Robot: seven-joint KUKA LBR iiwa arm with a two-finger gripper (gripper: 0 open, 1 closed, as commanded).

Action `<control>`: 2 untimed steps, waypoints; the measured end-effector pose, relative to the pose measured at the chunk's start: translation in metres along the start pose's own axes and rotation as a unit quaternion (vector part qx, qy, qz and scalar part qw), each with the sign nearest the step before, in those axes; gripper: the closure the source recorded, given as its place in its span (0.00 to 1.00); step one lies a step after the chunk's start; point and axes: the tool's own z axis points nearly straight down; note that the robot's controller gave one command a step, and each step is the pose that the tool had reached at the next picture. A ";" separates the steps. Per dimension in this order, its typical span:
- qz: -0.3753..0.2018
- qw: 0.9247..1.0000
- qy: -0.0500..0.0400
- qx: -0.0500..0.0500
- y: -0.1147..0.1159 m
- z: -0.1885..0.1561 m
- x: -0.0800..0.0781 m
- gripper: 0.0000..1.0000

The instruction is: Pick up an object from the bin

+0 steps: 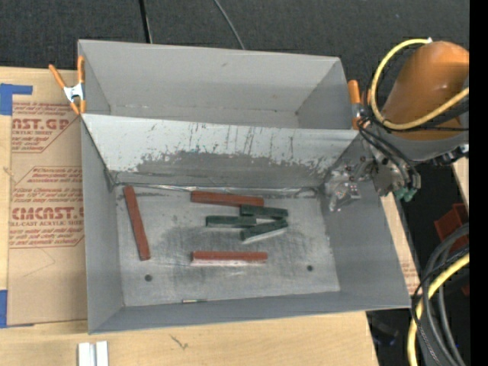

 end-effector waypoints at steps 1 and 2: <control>0.000 1.000 0.002 -0.001 0.001 0.001 0.001 0.00; -0.001 1.000 0.002 -0.001 0.001 0.001 0.001 0.00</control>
Offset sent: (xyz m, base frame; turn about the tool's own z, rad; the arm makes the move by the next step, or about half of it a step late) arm 0.0000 0.0000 0.0000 0.0000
